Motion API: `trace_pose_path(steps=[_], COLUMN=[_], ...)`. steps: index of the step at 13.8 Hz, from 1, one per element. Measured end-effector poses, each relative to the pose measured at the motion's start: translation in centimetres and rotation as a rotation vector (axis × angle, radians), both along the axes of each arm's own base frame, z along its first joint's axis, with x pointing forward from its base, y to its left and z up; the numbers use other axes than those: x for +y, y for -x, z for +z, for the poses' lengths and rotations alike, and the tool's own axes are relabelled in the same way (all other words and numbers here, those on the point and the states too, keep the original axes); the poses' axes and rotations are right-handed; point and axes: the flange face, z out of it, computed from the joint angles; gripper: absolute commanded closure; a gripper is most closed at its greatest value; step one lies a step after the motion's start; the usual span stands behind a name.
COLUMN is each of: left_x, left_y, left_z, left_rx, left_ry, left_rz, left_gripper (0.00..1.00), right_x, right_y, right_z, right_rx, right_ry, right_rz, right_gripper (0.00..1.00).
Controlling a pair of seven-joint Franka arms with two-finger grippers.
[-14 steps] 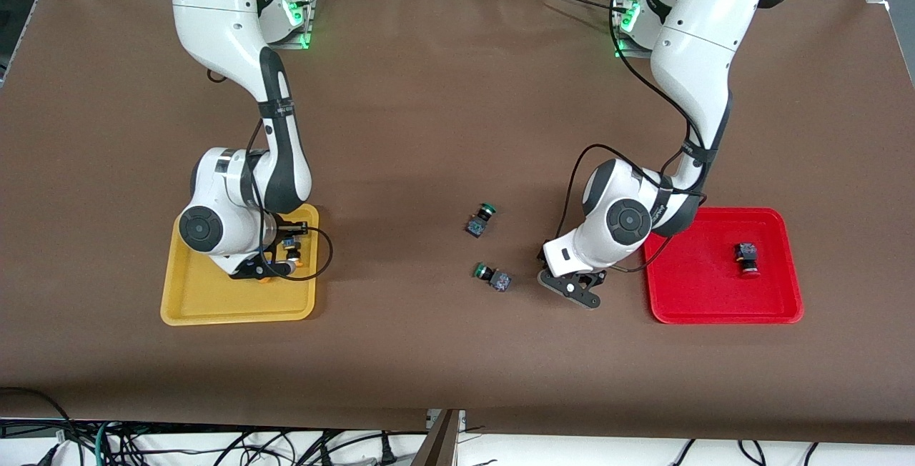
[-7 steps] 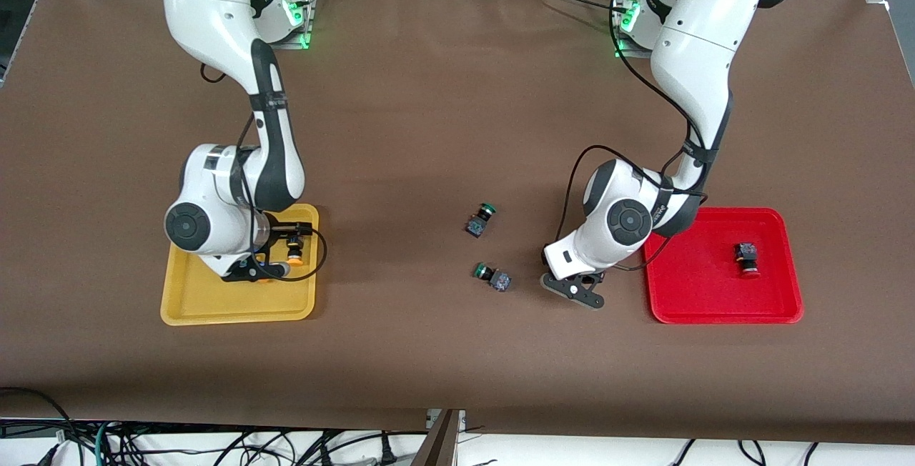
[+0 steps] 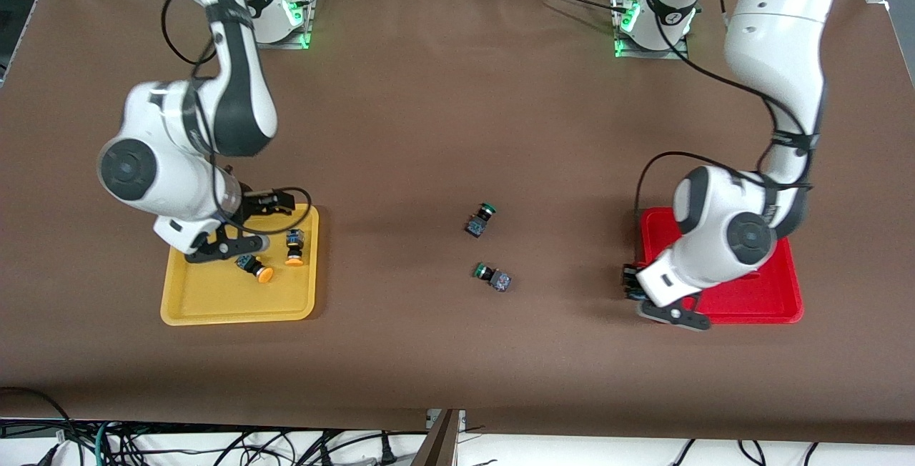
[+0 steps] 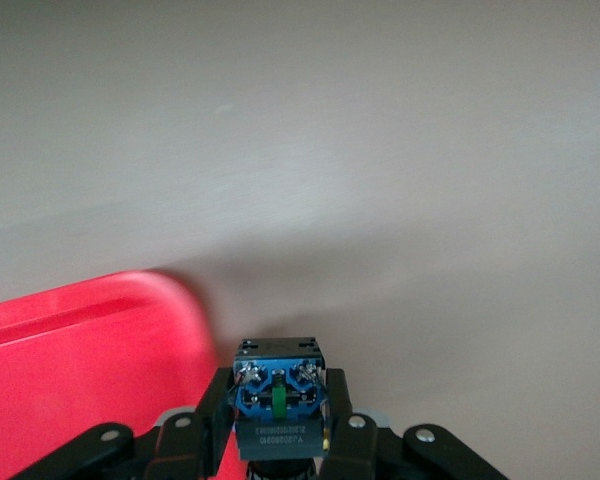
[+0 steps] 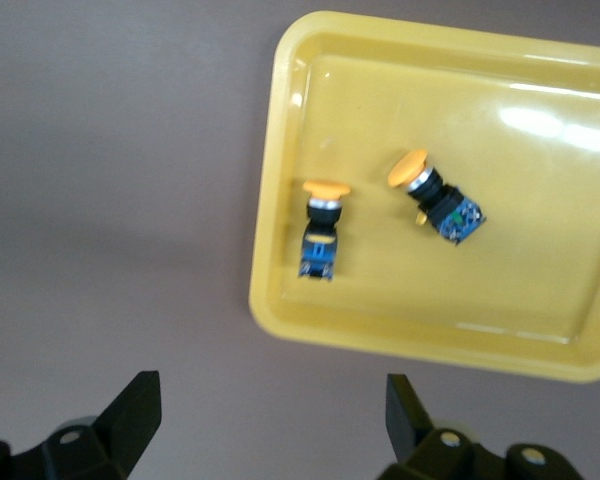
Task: Place red and yellow buttons in trays
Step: 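Release the yellow button in the tray while the left gripper lowers red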
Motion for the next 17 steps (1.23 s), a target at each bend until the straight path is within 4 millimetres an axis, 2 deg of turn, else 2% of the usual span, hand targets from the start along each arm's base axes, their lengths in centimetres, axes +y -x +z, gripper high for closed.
trace_pose_path(steps=[3, 5, 7, 10, 12, 14, 16, 17], left_x=[5.8, 10.4, 13.7, 15.0, 15.3, 15.0, 14.5, 14.3], left_y=[0.0, 0.6, 1.7, 2.9, 3.5, 4.1, 4.4, 4.4], left_z=[-0.2, -1.7, -3.3, -5.2, -6.1, -7.1, -7.5, -7.5], left_rx=[0.034, 0.063, 0.096, 0.129, 0.128, 0.140, 0.146, 0.146], left_ry=[-0.006, -0.006, -0.003, 0.000, -0.001, 0.001, 0.006, 0.008], left_rz=[-0.003, 0.012, 0.028, 0.044, 0.049, 0.048, 0.043, 0.041], left_gripper=[0.82, 0.82, 0.83, 0.83, 0.83, 0.80, 0.77, 0.66], right_x=[-1.8, -2.7, -2.6, -0.1, -0.2, -2.8, -6.6, -8.5], right_y=[1.8, 3.1, 4.8, 6.8, 6.9, 6.4, 6.1, 6.1], right_z=[5.6, 8.4, 10.8, 13.2, 13.6, 14.5, 15.6, 16.2], right_rx=[0.005, 0.019, 0.040, 0.008, -0.005, -0.012, -0.022, -0.025], right_ry=[-0.006, 0.010, 0.054, 0.141, 0.156, 0.131, 0.101, 0.088], right_rz=[-0.047, -0.064, -0.148, -0.116, -0.109, -0.107, -0.076, -0.062], right_gripper=[0.01, 0.01, 0.01, 0.00, 0.01, 0.00, 0.01, 0.01])
